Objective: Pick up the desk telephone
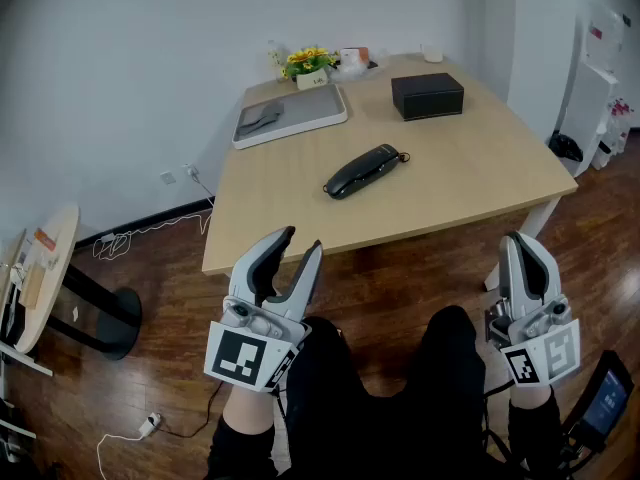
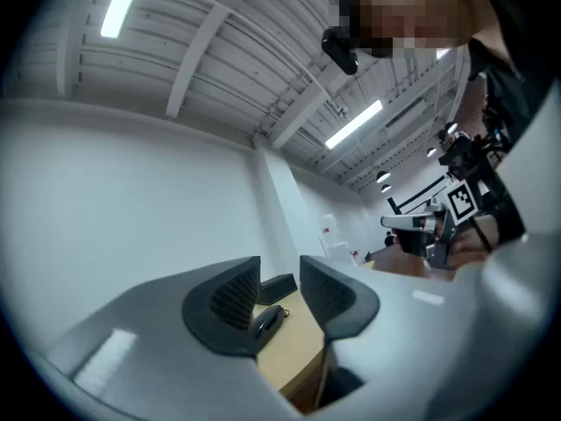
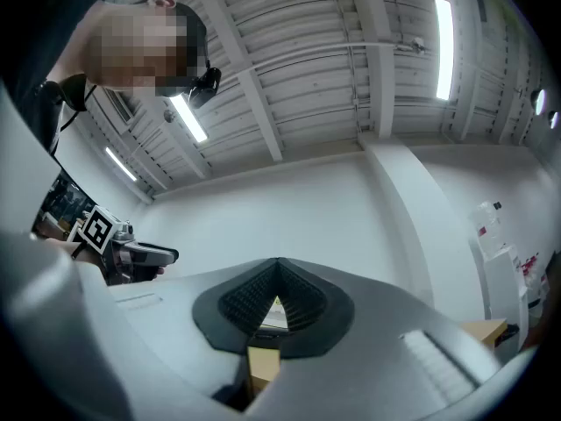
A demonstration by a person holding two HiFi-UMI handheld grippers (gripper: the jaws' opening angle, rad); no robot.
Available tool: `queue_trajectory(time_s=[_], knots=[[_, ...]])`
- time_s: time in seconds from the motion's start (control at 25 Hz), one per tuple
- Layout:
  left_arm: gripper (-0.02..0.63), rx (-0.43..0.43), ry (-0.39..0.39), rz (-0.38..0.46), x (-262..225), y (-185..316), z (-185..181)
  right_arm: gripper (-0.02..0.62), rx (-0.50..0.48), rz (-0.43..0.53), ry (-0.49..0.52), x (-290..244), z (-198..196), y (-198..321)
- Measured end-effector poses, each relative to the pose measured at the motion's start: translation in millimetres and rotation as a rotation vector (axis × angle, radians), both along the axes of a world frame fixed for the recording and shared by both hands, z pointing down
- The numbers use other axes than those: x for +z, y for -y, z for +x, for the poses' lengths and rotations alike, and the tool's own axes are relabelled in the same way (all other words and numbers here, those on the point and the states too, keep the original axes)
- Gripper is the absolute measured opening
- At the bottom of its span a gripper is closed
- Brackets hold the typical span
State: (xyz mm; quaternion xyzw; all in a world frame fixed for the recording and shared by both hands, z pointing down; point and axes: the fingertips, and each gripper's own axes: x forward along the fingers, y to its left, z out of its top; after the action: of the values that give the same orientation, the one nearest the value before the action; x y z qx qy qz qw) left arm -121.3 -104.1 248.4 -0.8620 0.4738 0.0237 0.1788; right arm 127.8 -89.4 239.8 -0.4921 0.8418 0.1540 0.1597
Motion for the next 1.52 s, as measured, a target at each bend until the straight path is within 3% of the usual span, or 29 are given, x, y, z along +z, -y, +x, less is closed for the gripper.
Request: queue_trajectory(time_s=[0.2,0.4,0.52,0.64,0.8,0.92,1.04,1.2,1.4,1.52], knots=[[0.197,0.088,0.137,-0.118,11,85,11,0.0,-0.014,-0.008,-0.016,3,-5,45],[0.313,0.187,0.373,-0.387,60,184,36,0.0,-0.017,-0.051,-0.018,14,-4,83],[0.324,0.21,0.467,-0.561,96,227,45,0.0,-0.026,-0.081,0.006,22,-1,98],[0.324,0.223,0.498,-0.706,123,260,49,0.0,-0.034,-0.117,0.034,32,2,108],[0.324,0.277,0.603,-0.877,152,275,56,0.0,-0.025,-0.144,0.06,41,9,118],[0.321,0.307,0.734,-0.955,173,274,61,0.0,-0.015,-0.151,0.073,44,16,121],[0.306,0.313,0.817,-0.982,187,275,62,0.0,-0.016,-0.158,0.081,46,19,122],[0.302,0.332,0.819,-0.971,188,275,65,0.0,-0.017,-0.167,0.097,52,22,124],[0.27,0.257,0.675,-0.947,187,280,64,0.0,-0.024,-0.177,0.098,60,21,124],[0.268,0.188,0.604,-0.884,180,284,61,0.0,-0.025,-0.17,0.099,58,22,123]])
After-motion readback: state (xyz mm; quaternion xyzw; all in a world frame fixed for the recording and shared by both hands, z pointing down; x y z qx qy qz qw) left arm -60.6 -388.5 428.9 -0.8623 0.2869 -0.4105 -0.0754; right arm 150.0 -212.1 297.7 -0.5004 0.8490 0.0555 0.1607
